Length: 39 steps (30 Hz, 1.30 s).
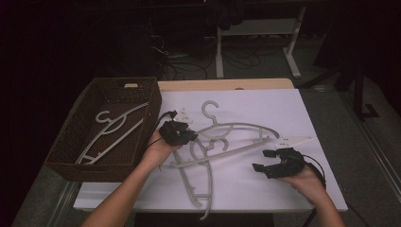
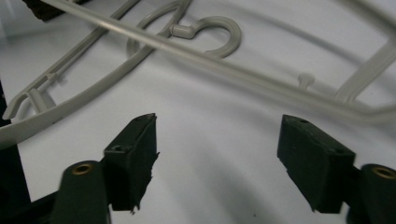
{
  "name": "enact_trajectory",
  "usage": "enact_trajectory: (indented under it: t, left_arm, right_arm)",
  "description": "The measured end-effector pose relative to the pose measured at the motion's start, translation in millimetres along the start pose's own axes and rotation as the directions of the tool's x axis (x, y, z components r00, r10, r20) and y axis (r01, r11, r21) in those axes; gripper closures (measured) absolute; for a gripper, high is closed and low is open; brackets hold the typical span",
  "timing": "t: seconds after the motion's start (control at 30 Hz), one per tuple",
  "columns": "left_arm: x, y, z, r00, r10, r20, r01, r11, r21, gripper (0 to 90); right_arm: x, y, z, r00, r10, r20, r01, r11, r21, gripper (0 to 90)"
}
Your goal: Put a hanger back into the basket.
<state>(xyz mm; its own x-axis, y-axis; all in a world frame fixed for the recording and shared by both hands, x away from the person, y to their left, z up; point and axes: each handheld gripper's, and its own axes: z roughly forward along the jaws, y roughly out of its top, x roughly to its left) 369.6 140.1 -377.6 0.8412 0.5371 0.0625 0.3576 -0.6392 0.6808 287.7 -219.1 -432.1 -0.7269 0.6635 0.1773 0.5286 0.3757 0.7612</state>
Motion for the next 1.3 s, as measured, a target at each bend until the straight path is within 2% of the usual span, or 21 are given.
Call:
enact_trajectory:
  t: [0.1, 0.3, 0.37, 0.4, 0.47, 0.63, 0.8, 0.83, 0.87, 0.93, 1.0, 1.2, 1.3]
  left_arm:
    - [3.8, 8.2, -11.5, 0.9998, -0.015, -0.01, 0.014, 0.9998, -0.016, 83.1]
    - [11.0, 23.8, -41.2, 0.9994, -0.019, -0.028, 0.017, 0.9982, -0.057, 83.1]
    - [15.8, 28.3, -54.4, 0.999, -0.016, -0.041, 0.014, 0.9975, -0.069, 83.2]
    - [15.8, 28.3, -54.4, 0.999, -0.016, -0.041, 0.014, 0.9975, -0.069, 83.2]
    - [23.8, 32.4, -74.2, 0.9976, -0.021, -0.066, 0.015, 0.996, -0.088, 83.2]
    - [43.2, 31.0, -110.9, 0.9942, -0.055, -0.093, 0.043, 0.9906, -0.13, 83.2]
    - [64.4, 20.0, -147.9, 0.9844, -0.085, -0.154, 0.061, 0.9861, -0.155, 83.2]
    - [64.4, 20.0, -147.9, 0.9844, -0.085, -0.154, 0.061, 0.9861, -0.155, 83.2]
    - [74.0, 12.3, -161.4, 0.978, -0.107, -0.179, 0.078, 0.9835, -0.163, 83.2]
    - [82.6, 4.2, -172.3, 0.9724, -0.115, -0.203, 0.082, 0.9826, -0.167, 83.2]
    - [93.2, -7.5, -184.5, 0.9642, -0.13, -0.231, 0.091, 0.9811, -0.171, 83.2]
    - [118.8, -41.1, -209.7, 0.933, -0.19, -0.306, 0.141, 0.9746, -0.174, 83.2]
    - [128.7, -58.0, -218.5, 0.9215, -0.212, -0.325, 0.161, 0.9708, -0.178, 83.2]
  right_arm:
    - [-0.7, -0.8, 0.7, 0.9999, 0.005, 0.01, -0.005, 1.0, 0.001, 21.6]
    - [-1.4, -1.6, 3.7, 0.9991, 0.01, 0.04, -0.01, 0.9998, 0.019, 13.0]
    - [-1.4, -2.0, 5.4, 0.9981, 0.009, 0.061, -0.01, 0.9998, 0.019, 6.8]
    - [-1.4, -2.0, 5.4, 0.9981, 0.009, 0.061, -0.01, 0.9998, 0.019, 6.8]
    - [-1.2, -2.8, 8.1, 0.9969, 0.013, 0.077, -0.015, 0.9993, 0.034, 0.6]
    - [-1.8, -2.7, 7.3, 0.9954, 0.019, 0.094, -0.02, 0.9996, 0.017, 0.0]
    - [-2.5, -4.1, 6.3, 0.9929, 0.015, 0.118, -0.015, 0.9999, -0.003, 0.0]
    - [-2.5, -4.1, 6.3, 0.9929, 0.015, 0.118, -0.015, 0.9999, -0.003, 0.0]
    - [-2.5, -4.2, 6.4, 0.9923, 0.016, 0.123, -0.015, 0.9999, -0.007, 0.0]
    - [-2.5, -4.6, 7.6, 0.9925, 0.012, 0.122, -0.011, 0.9999, -0.004, 0.0]
    - [-2.5, -4.8, 8.8, 0.9925, 0.012, 0.122, -0.012, 0.9999, -0.001, 0.0]
    - [-2.2, -4.7, 10.2, 0.9921, 0.009, 0.125, -0.01, 0.9999, 0.004, 0.0]
    - [-2.7, -4.8, 10.2, 0.9918, 0.011, 0.127, -0.011, 0.9999, 0.003, 0.0]
